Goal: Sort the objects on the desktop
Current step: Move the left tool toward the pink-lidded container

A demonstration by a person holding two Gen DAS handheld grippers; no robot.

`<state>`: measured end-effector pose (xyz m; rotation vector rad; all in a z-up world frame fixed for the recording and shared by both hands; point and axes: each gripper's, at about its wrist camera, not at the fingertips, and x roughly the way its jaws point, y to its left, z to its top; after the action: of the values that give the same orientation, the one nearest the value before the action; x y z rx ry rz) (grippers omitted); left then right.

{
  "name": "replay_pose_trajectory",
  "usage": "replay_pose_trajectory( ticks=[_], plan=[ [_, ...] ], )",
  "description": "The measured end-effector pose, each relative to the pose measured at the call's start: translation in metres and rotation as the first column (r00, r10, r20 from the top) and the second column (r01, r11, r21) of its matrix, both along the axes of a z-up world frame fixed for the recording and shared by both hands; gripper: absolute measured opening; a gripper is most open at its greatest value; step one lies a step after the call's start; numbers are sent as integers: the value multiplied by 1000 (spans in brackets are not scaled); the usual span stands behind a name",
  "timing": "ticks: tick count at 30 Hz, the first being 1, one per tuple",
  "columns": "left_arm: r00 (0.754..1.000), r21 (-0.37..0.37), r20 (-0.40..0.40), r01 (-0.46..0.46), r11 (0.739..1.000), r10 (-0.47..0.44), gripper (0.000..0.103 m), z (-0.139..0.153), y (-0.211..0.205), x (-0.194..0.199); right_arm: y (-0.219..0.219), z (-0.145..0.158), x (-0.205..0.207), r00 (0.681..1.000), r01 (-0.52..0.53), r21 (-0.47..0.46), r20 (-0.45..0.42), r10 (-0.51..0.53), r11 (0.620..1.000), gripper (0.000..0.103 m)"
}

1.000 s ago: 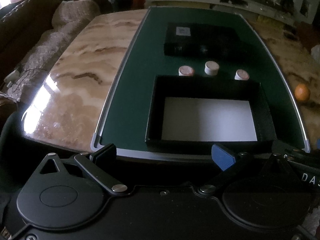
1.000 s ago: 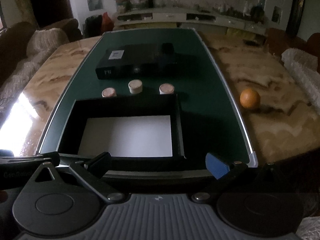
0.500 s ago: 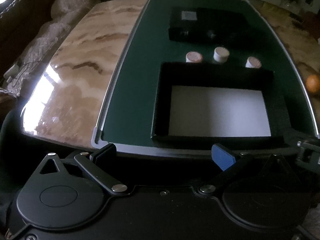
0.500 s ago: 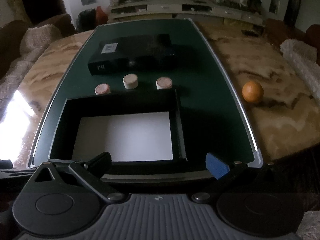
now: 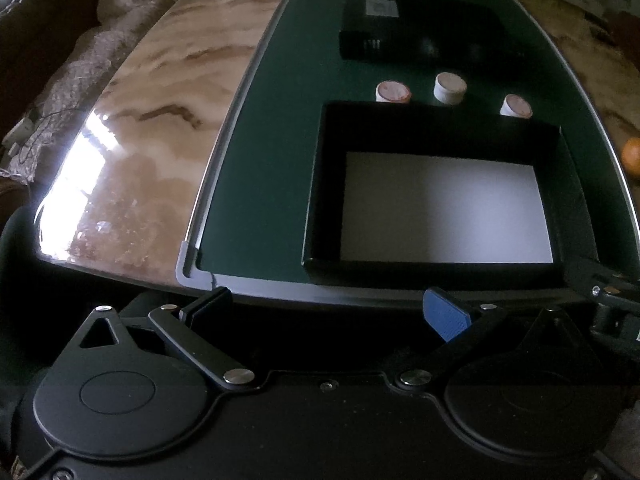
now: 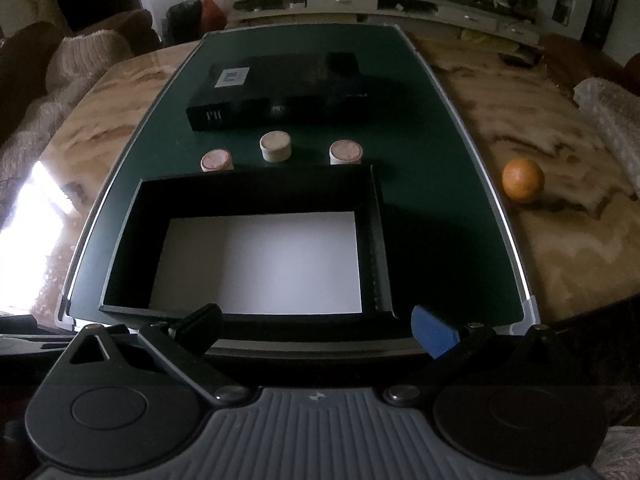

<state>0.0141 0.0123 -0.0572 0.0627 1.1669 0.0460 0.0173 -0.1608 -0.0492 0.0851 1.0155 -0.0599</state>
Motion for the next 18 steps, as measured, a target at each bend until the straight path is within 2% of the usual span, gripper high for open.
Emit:
replay_pose_trajectory(
  ticks=[2, 18],
  plan=[
    [1000, -9, -12, 4, 1000, -5, 103, -1, -2, 17, 0, -1, 0, 1000, -2, 2, -6, 2, 1000, 103],
    [1000, -29, -21, 10, 1000, -11, 103, -11, 3, 24, 3, -11, 16, 1000, -7, -12, -16, 7, 1000, 103]
  ],
)
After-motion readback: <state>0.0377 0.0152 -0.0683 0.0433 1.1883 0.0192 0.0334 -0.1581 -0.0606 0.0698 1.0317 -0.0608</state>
